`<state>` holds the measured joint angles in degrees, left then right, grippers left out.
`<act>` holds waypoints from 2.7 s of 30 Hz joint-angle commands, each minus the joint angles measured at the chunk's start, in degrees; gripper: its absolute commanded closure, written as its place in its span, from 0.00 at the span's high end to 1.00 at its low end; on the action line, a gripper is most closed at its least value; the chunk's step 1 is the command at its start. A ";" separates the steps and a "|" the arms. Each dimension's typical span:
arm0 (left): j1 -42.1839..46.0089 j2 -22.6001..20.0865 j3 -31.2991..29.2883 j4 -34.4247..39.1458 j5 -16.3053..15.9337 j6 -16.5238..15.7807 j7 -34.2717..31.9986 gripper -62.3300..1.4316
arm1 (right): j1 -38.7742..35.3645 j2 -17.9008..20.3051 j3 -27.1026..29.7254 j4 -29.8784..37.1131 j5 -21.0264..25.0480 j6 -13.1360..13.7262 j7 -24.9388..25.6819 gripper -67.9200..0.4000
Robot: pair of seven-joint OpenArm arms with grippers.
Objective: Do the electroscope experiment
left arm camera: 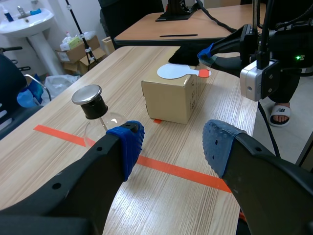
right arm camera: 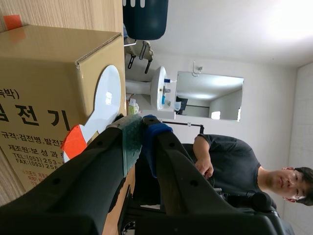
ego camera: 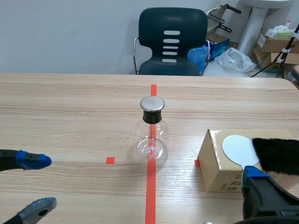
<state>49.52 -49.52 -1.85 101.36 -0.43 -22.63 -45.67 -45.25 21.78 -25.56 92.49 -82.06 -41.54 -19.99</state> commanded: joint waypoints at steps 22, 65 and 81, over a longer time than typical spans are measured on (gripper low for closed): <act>-0.15 0.28 -0.22 1.03 -0.59 -0.28 -0.85 0.50 | 0.66 0.74 0.50 0.42 -0.22 -3.32 -0.26 0.02; -0.15 0.26 -0.22 1.03 -0.57 -0.26 -0.85 0.50 | 8.26 -5.03 -8.26 -6.71 3.28 -3.32 2.38 0.93; -0.15 0.26 -0.22 1.03 -0.59 -0.24 -0.85 0.50 | 7.37 -2.56 -7.72 -9.09 7.56 -3.32 0.87 0.95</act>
<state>49.52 -49.52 -1.85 101.36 -0.43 -22.68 -45.67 -37.34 18.35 -33.71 82.28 -74.41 -41.56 -18.37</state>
